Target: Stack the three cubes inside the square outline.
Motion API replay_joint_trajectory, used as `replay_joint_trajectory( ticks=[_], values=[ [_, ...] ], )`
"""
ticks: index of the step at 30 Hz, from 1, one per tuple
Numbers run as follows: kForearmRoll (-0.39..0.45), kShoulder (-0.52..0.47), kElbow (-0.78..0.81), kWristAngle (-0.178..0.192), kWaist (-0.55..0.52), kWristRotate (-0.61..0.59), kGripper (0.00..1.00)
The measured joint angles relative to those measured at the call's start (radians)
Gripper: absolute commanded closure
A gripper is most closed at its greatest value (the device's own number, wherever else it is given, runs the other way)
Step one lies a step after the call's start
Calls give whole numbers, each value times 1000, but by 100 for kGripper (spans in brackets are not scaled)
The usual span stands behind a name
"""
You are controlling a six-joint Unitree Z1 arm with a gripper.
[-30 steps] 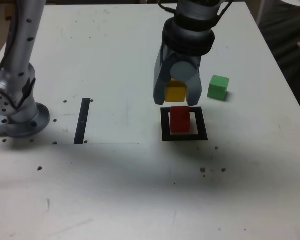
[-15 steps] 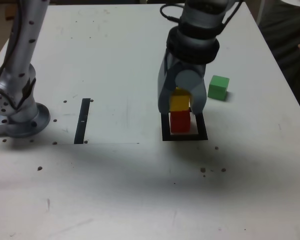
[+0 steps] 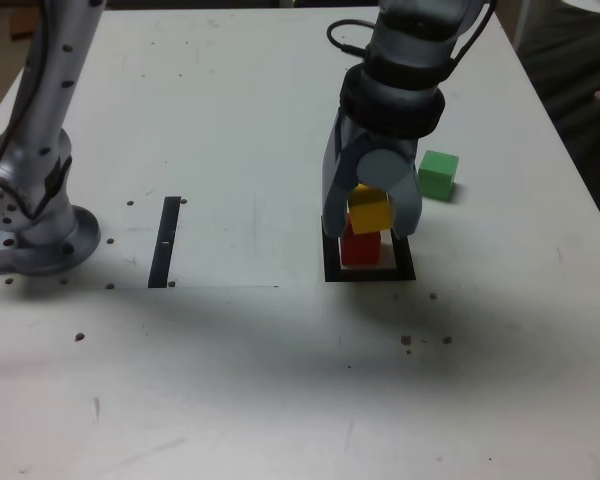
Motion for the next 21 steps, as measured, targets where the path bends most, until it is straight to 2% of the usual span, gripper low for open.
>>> replay_joint_trajectory(
  ticks=[10, 17, 21],
  values=[
    [-1, -13, 24, 1, 0, 0, 1],
    [1, -69, 30, 61, 0, 8, 0],
    [4, -85, 29, 103, 12, 53, 0]
  ],
)
